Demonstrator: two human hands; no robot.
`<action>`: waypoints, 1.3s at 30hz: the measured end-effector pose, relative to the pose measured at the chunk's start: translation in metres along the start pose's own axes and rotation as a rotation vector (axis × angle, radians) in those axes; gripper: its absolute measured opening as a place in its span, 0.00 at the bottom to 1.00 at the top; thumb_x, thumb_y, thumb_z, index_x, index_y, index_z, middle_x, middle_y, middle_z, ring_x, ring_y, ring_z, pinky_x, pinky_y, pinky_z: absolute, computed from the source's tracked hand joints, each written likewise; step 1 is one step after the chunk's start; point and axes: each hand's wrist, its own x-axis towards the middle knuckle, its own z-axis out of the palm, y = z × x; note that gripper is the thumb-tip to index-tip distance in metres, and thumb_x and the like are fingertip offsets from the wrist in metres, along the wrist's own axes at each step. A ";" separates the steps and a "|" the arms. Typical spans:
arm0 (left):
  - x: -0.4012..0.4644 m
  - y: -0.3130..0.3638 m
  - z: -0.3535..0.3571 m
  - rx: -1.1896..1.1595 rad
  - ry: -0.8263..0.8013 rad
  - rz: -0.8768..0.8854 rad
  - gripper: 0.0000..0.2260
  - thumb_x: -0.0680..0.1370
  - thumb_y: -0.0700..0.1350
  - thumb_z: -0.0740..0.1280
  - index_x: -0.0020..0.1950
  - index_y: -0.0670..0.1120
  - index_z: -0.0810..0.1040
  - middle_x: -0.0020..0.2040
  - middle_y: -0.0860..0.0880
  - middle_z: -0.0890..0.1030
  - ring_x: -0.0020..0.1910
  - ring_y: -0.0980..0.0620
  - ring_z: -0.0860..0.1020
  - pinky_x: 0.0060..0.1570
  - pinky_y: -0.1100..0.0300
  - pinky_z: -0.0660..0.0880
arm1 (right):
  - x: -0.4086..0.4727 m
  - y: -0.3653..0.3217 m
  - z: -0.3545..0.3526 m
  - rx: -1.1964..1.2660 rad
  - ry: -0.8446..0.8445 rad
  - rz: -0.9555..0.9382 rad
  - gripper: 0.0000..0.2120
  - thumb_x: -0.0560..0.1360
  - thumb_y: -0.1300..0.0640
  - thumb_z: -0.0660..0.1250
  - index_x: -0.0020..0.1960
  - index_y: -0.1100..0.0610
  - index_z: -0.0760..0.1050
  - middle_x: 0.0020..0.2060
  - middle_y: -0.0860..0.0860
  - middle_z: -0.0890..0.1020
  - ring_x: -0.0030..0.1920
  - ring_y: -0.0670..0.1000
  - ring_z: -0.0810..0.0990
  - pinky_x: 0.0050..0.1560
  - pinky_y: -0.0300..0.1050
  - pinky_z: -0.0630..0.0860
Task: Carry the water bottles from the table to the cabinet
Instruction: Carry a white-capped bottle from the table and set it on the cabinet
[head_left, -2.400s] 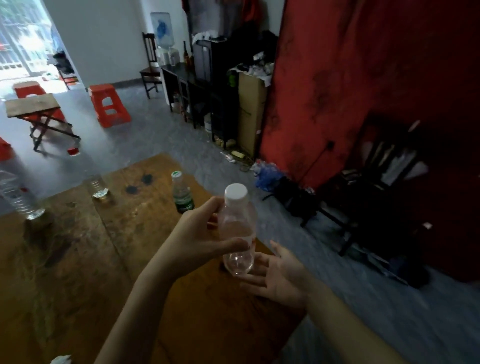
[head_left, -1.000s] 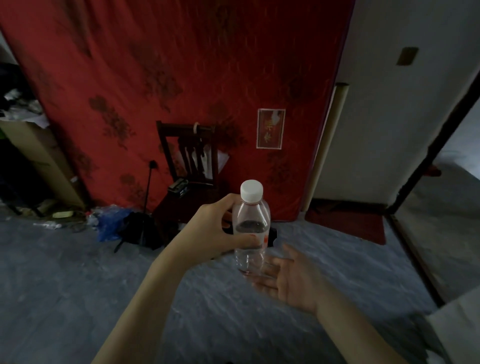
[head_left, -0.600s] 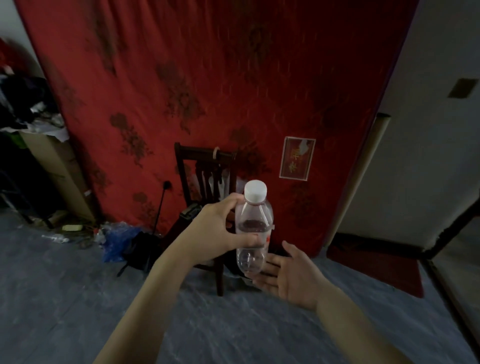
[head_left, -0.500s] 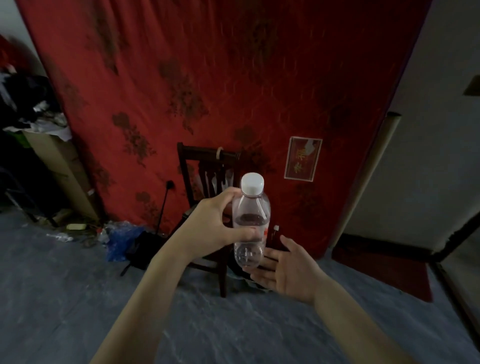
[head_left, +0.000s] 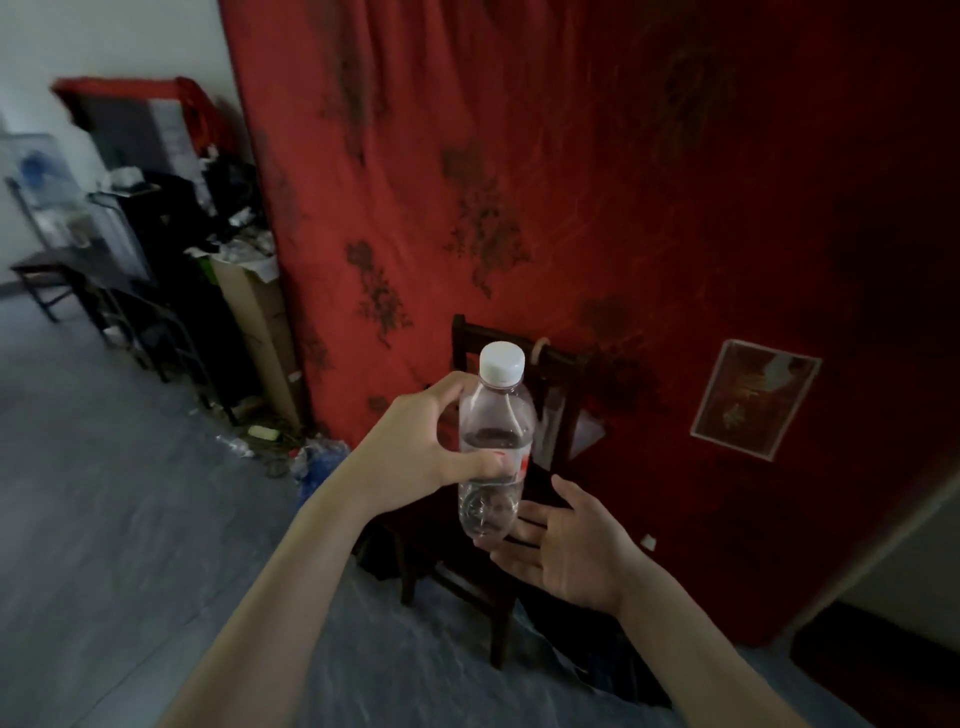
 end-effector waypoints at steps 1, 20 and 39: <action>0.005 -0.005 -0.004 0.004 0.038 -0.024 0.27 0.71 0.53 0.80 0.67 0.60 0.74 0.56 0.60 0.84 0.57 0.64 0.80 0.59 0.65 0.74 | 0.011 -0.010 0.003 -0.025 -0.019 0.023 0.31 0.82 0.40 0.51 0.71 0.64 0.68 0.62 0.63 0.80 0.65 0.64 0.78 0.64 0.55 0.74; -0.069 -0.136 -0.128 0.142 0.741 -0.496 0.23 0.68 0.50 0.82 0.59 0.54 0.77 0.51 0.56 0.84 0.48 0.63 0.82 0.45 0.63 0.81 | 0.218 0.014 0.203 -0.482 -0.403 0.509 0.31 0.81 0.39 0.52 0.67 0.64 0.73 0.58 0.62 0.83 0.58 0.64 0.82 0.53 0.54 0.78; -0.096 -0.288 -0.356 0.102 0.818 -0.478 0.27 0.70 0.52 0.79 0.66 0.55 0.74 0.57 0.55 0.83 0.54 0.56 0.83 0.45 0.65 0.78 | 0.367 0.042 0.453 -0.543 -0.476 0.567 0.33 0.81 0.38 0.52 0.66 0.67 0.72 0.64 0.62 0.79 0.66 0.65 0.76 0.50 0.55 0.79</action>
